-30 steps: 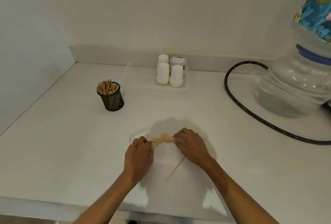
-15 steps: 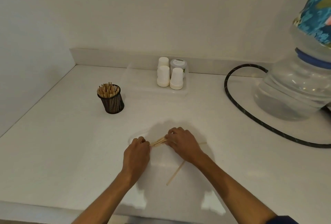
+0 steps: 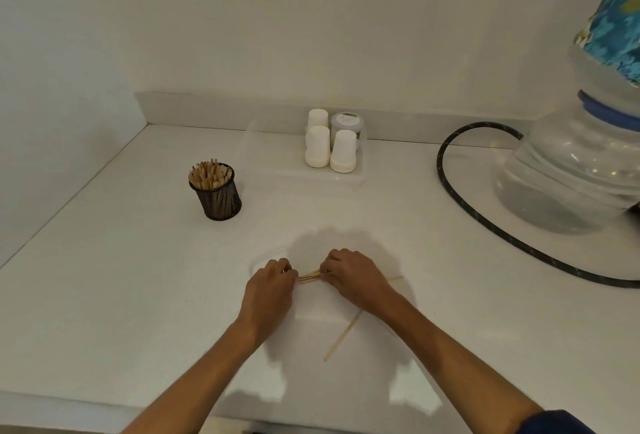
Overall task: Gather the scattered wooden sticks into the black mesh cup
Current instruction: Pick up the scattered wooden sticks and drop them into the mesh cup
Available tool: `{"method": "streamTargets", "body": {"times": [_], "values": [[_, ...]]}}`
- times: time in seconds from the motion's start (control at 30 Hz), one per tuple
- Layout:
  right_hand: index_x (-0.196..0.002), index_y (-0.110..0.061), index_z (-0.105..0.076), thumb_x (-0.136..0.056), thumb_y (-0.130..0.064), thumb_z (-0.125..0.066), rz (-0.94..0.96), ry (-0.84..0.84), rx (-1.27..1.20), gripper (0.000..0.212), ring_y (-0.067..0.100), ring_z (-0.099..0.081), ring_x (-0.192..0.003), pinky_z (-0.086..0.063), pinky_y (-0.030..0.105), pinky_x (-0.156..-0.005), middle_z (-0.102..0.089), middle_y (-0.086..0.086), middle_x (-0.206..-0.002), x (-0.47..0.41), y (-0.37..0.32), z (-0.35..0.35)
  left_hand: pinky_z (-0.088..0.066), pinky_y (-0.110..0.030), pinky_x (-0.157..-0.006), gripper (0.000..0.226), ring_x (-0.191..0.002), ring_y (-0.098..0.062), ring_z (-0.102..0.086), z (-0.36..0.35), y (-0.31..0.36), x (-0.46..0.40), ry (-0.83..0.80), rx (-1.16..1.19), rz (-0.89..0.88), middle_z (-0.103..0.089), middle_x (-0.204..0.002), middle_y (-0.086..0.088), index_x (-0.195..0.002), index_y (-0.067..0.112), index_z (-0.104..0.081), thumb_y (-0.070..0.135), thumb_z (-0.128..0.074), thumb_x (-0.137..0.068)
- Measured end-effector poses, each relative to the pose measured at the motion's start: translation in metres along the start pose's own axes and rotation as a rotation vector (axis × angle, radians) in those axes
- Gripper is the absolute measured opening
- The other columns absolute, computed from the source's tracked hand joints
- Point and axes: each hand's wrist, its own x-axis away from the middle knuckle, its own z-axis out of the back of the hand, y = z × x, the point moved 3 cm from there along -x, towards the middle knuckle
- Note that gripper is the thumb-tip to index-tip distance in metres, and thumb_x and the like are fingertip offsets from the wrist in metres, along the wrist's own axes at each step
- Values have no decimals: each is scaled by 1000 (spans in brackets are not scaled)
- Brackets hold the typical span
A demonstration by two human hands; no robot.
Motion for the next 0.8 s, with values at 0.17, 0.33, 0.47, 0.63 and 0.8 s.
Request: {"method": "streamTargets", "body": {"times": [0.17, 0.33, 0.47, 0.63, 0.8], "values": [[-111, -8, -59, -98, -6, -45, 86, -23, 195, 19, 25, -55, -94, -42, 34, -75, -59, 8, -108, 4, 4, -4, -46, -28, -43, 29, -52, -20, -57, 5, -10, -3, 54, -177, -90, -58, -62, -2, -61, 12, -64, -6, -85, -52], [-105, -4, -60, -88, 4, -54, 100, -9, 237, 20, 27, -58, -88, -45, 34, -64, -61, 12, -103, 9, 8, -2, -42, -27, -43, 36, -48, -25, -52, 12, -22, -3, 69, -102, -61, -55, -59, -7, -66, 6, -63, -21, -75, -45], [-115, -1, -56, -92, 4, -46, 122, -5, 186, 26, 30, -54, -99, -43, 36, -74, -58, 15, -113, 9, 10, -2, -47, -33, -51, 27, -57, -29, -54, 11, -30, -6, 24, -5, 31, -58, -67, -10, -82, 4, -63, -17, -68, -66], [-111, -10, -59, -101, -8, -41, -77, 71, -96, 21, 23, -56, -93, -42, 30, -77, -62, 6, -104, 4, 15, 9, -37, -12, -60, 16, -67, -14, -47, 7, -41, -11, -51, 516, 209, -54, -74, 3, -89, 8, -52, 6, -41, -100], [-105, -8, -67, -97, -7, -54, -405, 266, -753, 15, 8, -63, -78, -49, 18, -73, -69, 1, -86, 3, 17, 21, -31, -19, -56, 14, -64, -15, -41, 12, -39, -21, 6, 754, 342, -49, -70, -2, -93, 5, -51, 4, -39, -101]]}}
